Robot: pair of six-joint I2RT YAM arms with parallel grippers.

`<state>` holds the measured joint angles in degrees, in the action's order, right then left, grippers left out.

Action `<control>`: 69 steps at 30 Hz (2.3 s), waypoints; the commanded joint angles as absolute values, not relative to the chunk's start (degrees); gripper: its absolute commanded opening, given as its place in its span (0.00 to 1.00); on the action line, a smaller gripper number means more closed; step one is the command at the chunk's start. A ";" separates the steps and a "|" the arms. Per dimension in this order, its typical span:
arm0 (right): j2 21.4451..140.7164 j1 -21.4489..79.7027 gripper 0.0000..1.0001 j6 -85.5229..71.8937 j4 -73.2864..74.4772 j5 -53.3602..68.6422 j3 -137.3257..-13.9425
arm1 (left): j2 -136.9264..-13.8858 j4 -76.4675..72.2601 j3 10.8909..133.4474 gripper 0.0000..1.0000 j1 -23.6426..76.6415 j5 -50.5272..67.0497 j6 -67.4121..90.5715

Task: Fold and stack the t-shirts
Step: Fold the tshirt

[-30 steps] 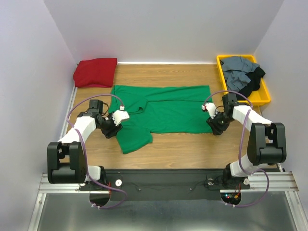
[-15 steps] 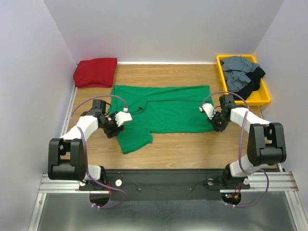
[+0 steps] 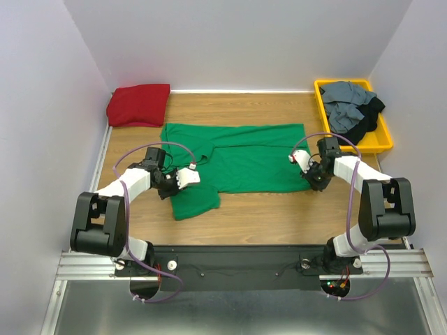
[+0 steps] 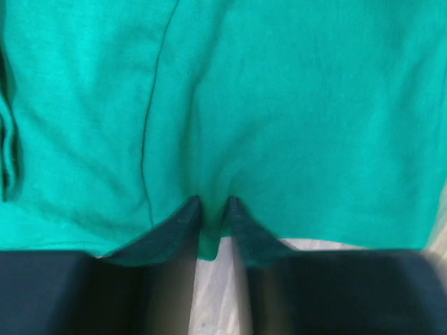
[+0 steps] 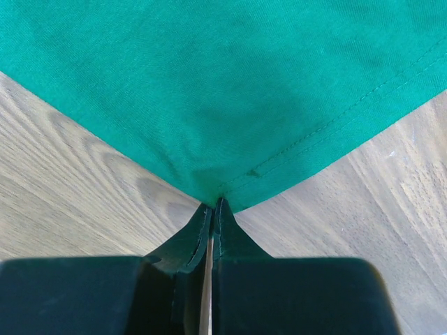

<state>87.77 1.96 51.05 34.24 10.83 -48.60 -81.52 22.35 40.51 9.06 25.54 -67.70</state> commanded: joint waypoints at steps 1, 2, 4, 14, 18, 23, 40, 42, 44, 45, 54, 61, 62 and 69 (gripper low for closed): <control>86.84 2.28 0.01 51.24 36.20 9.84 -48.16 | -81.23 28.27 37.97 0.21 9.14 21.52 -70.84; 86.23 2.20 0.01 51.50 36.91 9.93 -48.16 | -80.17 29.87 38.14 0.17 9.14 21.97 -70.93; 83.43 2.20 0.01 52.11 38.75 10.02 -47.90 | -76.23 34.34 38.84 0.05 9.14 23.46 -71.63; 76.03 2.20 0.01 52.47 46.05 9.84 -49.83 | -66.71 46.05 43.42 0.00 8.97 27.24 -70.49; 78.47 2.11 0.01 52.21 46.32 10.19 -52.82 | -69.16 46.05 46.57 0.00 7.39 28.73 -69.96; 82.34 1.93 0.01 52.82 46.32 10.37 -58.79 | -74.35 47.73 53.25 0.00 4.05 31.46 -70.66; 107.91 1.49 0.01 53.00 45.97 11.07 -80.94 | -101.14 44.65 78.47 0.00 0.44 34.89 -67.50; 109.94 1.49 0.01 52.65 45.62 10.90 -82.61 | -102.91 43.95 79.45 0.00 0.44 35.07 -67.24; 112.31 1.49 0.01 52.38 44.92 10.81 -83.75 | -104.94 41.94 80.07 0.00 0.44 35.07 -66.80; 113.11 1.49 0.01 52.21 44.74 10.64 -84.02 | -105.55 41.05 80.07 0.00 0.44 34.81 -65.93; 114.26 1.49 0.36 47.38 43.77 10.90 -87.19 | -106.88 36.47 79.54 0.34 -1.14 35.51 -61.18; 106.09 1.58 0.46 40.89 45.17 14.23 -86.22 | -90.39 35.68 70.86 0.49 -1.41 37.35 -56.87; 104.87 1.58 0.46 39.91 45.70 15.20 -86.31 | -88.79 35.60 69.62 0.50 -1.41 37.18 -56.08; 102.31 3.95 0.44 28.32 48.43 26.61 -85.17 | -81.12 31.38 56.09 0.51 -1.41 35.24 -43.61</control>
<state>104.03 2.35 36.14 46.78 18.96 -85.03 -81.23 32.58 62.00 -1.56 35.27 -51.44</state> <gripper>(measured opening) 0.445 0.510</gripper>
